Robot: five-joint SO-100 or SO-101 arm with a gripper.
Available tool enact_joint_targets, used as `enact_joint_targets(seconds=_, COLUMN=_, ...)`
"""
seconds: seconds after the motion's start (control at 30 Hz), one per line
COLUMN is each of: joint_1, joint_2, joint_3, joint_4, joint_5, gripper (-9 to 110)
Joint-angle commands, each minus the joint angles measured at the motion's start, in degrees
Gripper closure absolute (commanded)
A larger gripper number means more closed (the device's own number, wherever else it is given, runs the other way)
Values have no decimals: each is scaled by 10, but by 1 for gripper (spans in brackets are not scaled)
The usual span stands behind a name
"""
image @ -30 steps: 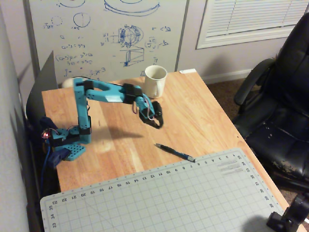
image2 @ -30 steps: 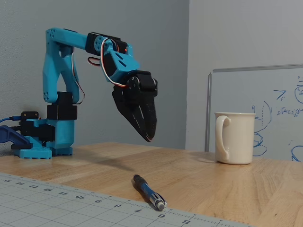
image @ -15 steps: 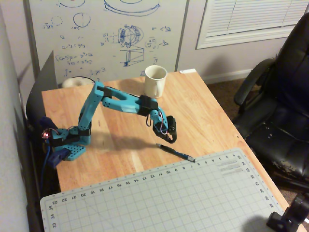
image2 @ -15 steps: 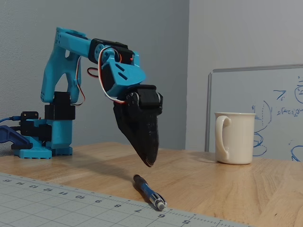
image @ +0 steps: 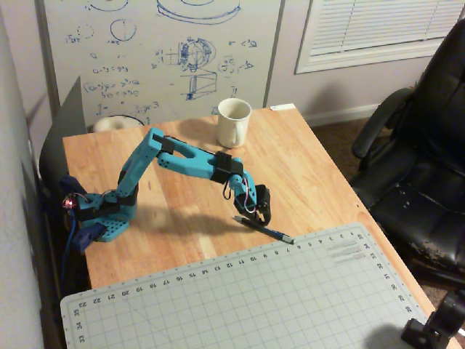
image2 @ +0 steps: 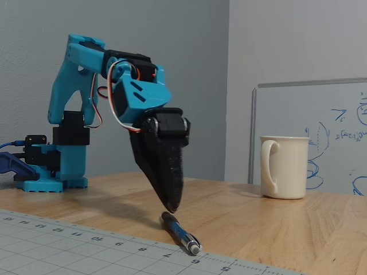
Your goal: Touch the pen.
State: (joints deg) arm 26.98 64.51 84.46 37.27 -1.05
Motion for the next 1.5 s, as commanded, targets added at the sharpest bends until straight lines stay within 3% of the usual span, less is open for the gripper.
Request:
enact_joint_targets(seconds=0.0, joint_1=7, joint_2=18, joint_3=-43, joint_4=-7, joint_5=-6, gripper=101)
enact_joint_targets(seconds=0.37, joint_1=-35, joint_2=17, joint_3=-51, joint_4=-11, joint_5=2, gripper=101)
enact_joint_targets(seconds=1.47, joint_1=-33, joint_2=-38, joint_3=-51, joint_4=-11, joint_5=-5, gripper=101)
